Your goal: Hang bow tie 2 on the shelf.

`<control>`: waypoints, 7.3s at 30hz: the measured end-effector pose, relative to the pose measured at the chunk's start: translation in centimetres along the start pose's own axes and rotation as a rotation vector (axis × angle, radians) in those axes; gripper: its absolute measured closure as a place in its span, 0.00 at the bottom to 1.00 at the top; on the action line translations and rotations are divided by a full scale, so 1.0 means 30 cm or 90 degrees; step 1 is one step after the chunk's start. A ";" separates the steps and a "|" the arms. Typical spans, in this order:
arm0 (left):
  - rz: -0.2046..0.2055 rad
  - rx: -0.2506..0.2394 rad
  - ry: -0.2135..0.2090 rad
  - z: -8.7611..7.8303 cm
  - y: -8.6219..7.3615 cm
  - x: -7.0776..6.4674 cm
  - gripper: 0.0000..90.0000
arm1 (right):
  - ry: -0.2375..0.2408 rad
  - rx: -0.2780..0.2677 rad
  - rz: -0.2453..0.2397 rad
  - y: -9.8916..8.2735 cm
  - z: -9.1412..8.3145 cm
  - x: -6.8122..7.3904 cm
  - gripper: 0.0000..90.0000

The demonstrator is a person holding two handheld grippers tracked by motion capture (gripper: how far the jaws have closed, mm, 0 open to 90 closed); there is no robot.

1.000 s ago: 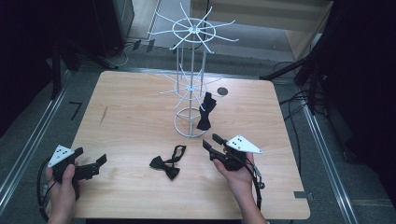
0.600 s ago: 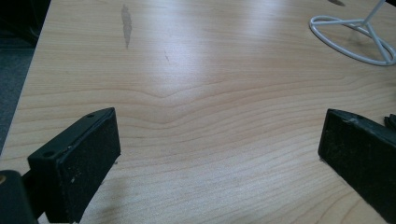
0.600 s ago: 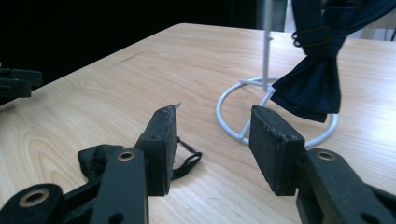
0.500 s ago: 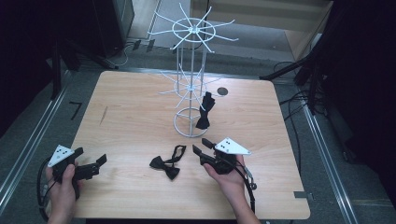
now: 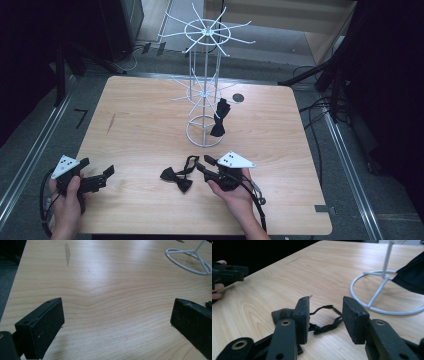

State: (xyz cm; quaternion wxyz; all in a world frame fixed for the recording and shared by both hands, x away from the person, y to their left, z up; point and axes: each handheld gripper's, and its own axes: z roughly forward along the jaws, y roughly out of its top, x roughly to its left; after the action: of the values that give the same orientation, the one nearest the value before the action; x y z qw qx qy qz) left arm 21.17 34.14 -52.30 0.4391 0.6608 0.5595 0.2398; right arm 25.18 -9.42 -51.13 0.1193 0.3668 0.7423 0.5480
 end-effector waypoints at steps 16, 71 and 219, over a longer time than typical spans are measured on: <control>0.002 0.002 0.000 0.002 0.000 -0.001 0.00 | 0.022 0.069 0.041 -0.025 0.064 0.090 0.75; -0.003 0.000 0.001 0.000 0.001 0.003 0.00 | -0.101 0.128 -0.005 -0.007 -0.074 -0.108 0.98; 0.001 0.003 -0.001 0.004 0.002 0.001 0.00 | -0.152 -0.210 -0.165 0.227 -0.202 0.074 1.00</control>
State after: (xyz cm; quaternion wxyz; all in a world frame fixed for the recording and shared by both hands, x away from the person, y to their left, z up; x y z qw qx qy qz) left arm 21.30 34.13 -52.30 0.4376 0.6623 0.5596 0.2383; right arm 22.91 -11.43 -42.25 0.3341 0.3063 0.6643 0.5943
